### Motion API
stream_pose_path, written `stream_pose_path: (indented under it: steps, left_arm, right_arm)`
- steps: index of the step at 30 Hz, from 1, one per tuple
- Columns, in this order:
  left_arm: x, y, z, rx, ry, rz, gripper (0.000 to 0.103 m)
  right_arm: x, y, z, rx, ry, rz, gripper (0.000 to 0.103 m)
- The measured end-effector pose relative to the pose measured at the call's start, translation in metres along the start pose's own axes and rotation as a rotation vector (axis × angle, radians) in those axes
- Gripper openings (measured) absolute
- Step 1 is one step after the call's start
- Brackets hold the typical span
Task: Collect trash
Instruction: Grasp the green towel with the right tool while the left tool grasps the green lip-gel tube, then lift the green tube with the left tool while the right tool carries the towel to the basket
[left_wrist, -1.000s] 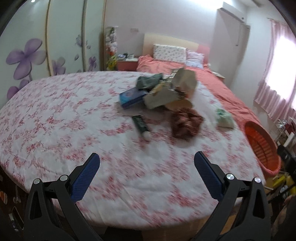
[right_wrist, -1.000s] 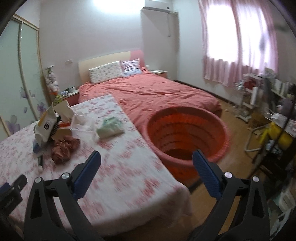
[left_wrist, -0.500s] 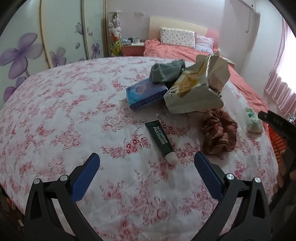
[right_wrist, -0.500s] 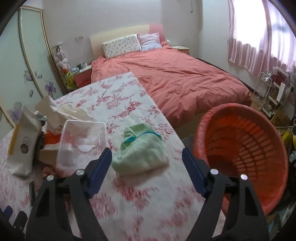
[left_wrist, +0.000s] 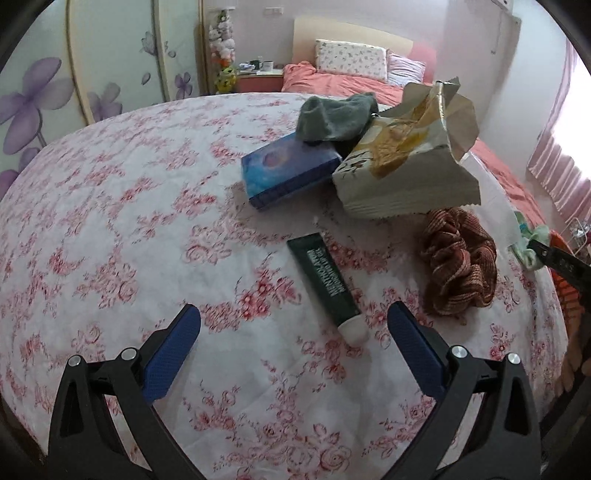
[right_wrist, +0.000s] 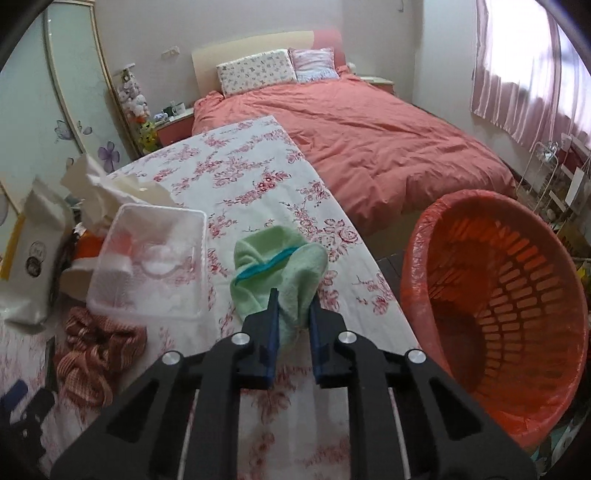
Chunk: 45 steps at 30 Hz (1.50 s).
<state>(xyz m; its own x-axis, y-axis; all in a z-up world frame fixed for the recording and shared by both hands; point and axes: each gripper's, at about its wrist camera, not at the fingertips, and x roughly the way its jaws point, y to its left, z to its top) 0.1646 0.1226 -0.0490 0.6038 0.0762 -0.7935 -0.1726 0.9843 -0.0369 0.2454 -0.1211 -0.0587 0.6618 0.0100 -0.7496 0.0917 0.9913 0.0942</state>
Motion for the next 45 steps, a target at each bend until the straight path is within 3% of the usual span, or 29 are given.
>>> stream_pose_path:
  steps: [8, 13, 17, 19, 25, 35, 42, 45]
  left_arm:
    - [0.016, -0.009, 0.015, 0.018, 0.013, 0.022, 0.078]
    - [0.015, -0.011, 0.017, -0.001, 0.0, 0.011, 0.054]
    - [0.012, -0.021, 0.013, 0.017, -0.016, 0.012, 0.04]
    - [0.013, -0.023, 0.013, 0.021, -0.023, 0.011, 0.026]
    - [0.011, -0.015, 0.013, 0.004, -0.044, -0.061, 0.021]
    - [-0.019, -0.001, 0.014, 0.013, -0.116, -0.097, 0.02]
    - [-0.04, -0.007, 0.02, 0.05, -0.167, -0.132, 0.011]
    - [-0.026, -0.004, 0.019, 0.031, -0.127, -0.142, 0.009]
  right_arm:
    - [-0.021, -0.001, -0.005, 0.002, -0.033, 0.041, 0.014]
    - [-0.023, -0.002, -0.007, 0.01, -0.03, 0.043, 0.014]
    - [-0.023, 0.0, -0.01, 0.014, -0.03, 0.046, 0.014]
    - [-0.024, 0.0, -0.011, 0.012, -0.033, 0.051, 0.014]
    - [-0.035, -0.003, -0.01, 0.021, -0.051, 0.056, 0.014]
    - [-0.061, -0.003, -0.009, 0.025, -0.1, 0.082, 0.014]
    - [-0.087, -0.007, -0.003, 0.031, -0.15, 0.107, 0.014]
    - [-0.088, -0.007, -0.005, 0.03, -0.147, 0.103, 0.014]
